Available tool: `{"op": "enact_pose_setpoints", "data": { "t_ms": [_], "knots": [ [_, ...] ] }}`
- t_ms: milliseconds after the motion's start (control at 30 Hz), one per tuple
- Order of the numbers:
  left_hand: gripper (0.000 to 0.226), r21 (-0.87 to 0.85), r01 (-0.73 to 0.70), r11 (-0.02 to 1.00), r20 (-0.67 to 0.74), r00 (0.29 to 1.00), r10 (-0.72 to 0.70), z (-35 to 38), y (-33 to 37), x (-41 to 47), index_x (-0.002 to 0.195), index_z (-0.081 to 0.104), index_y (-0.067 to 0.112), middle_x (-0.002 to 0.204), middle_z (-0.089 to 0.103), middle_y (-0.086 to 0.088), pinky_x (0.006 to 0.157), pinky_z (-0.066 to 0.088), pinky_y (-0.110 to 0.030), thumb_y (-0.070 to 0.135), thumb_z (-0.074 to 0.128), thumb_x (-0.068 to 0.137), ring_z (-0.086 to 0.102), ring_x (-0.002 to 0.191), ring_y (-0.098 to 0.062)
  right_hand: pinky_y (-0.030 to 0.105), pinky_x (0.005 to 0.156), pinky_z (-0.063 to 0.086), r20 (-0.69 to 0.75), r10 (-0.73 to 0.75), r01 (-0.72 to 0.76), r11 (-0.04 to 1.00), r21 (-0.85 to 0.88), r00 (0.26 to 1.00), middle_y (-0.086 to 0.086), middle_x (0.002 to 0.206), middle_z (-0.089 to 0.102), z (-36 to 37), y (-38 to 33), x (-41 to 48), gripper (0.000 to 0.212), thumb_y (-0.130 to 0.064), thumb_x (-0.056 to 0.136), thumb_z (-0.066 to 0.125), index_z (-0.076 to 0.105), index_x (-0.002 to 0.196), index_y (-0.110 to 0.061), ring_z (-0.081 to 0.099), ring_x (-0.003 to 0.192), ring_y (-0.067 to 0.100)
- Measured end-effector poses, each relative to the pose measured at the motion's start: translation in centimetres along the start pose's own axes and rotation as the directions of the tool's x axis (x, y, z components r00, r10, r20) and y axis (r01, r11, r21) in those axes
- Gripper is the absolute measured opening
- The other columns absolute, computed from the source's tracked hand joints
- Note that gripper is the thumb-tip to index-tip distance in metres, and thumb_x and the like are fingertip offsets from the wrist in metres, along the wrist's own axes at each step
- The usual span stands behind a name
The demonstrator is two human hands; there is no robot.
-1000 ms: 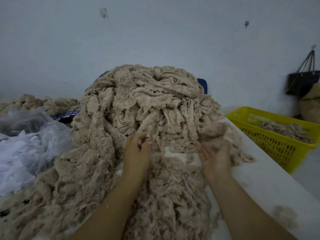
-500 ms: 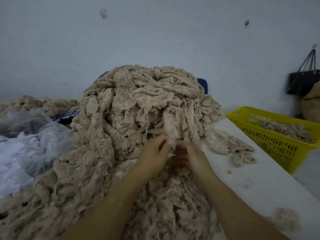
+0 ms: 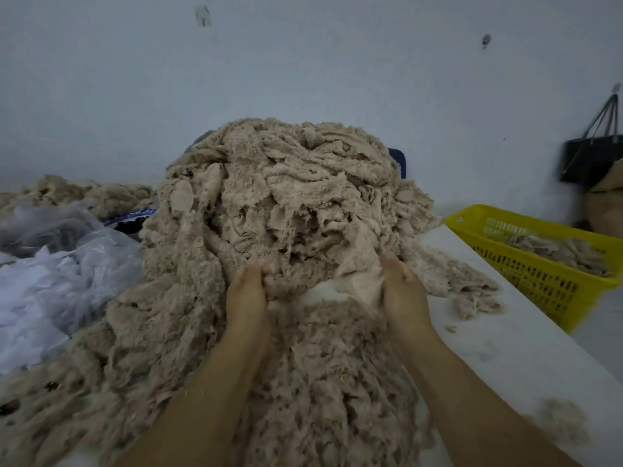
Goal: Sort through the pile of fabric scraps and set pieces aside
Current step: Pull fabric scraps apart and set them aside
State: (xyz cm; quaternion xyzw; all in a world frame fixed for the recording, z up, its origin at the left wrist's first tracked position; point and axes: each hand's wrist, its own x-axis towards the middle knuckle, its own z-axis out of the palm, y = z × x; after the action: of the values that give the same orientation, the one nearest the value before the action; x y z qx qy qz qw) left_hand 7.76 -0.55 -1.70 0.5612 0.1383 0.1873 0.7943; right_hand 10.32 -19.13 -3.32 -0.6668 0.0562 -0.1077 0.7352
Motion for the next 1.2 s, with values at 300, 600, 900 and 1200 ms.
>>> {"op": "enact_pose_setpoints", "data": {
  "t_ms": [300,600,900,1200],
  "knots": [
    [0.042,0.393,-0.289,0.873,0.418,0.902,0.11,1.9,-1.3,-2.2,0.083,0.069,0.033,0.085,0.068,0.03,0.071,0.045,-0.009,0.069,0.049,0.091,0.062,0.083,0.012,0.017,0.046,0.029,0.453,-0.208,0.342,0.909,-0.238,0.867,-0.012,0.056,0.037,1.4,0.0,-2.5,0.039,-0.039,0.101,0.05,0.04,0.069,-0.021,0.036,0.05,0.004],
    [0.035,-0.133,0.447,0.885,0.368,0.851,-0.374,1.0,0.4,-1.5,0.114,0.071,0.003,0.103,0.074,-0.016,0.083,0.056,-0.04,0.03,0.062,0.094,0.069,0.094,-0.028,0.014,0.047,0.028,0.688,-0.146,0.432,0.862,-0.265,0.711,-0.016,0.052,0.031,2.2,0.4,-3.4,0.048,-0.04,0.102,0.049,0.033,0.057,-0.035,0.031,0.048,0.002],
    [0.027,-0.061,0.203,0.977,0.3,0.938,-0.176,1.3,0.3,-2.1,0.082,0.074,0.018,0.09,0.077,-0.008,0.071,0.059,-0.031,0.024,0.055,0.101,0.073,0.08,-0.02,0.01,0.084,0.047,0.584,0.041,0.059,0.987,-0.15,0.81,-0.029,0.101,0.068,1.8,0.6,-3.5,0.043,-0.08,0.081,0.05,0.071,0.092,-0.043,0.061,0.097,-0.013],
    [0.03,0.257,-0.041,0.966,0.586,0.801,-0.122,2.0,-0.5,-4.6,0.072,0.067,0.026,0.073,0.068,0.006,0.063,0.05,-0.018,0.029,0.056,0.1,0.062,0.069,-0.005,0.029,0.075,0.056,0.274,0.205,-0.269,0.937,0.224,0.94,0.007,0.101,0.076,1.4,-0.4,-1.8,0.033,-0.041,0.096,0.059,0.071,0.11,-0.014,0.073,0.092,0.017]
  ]
}}
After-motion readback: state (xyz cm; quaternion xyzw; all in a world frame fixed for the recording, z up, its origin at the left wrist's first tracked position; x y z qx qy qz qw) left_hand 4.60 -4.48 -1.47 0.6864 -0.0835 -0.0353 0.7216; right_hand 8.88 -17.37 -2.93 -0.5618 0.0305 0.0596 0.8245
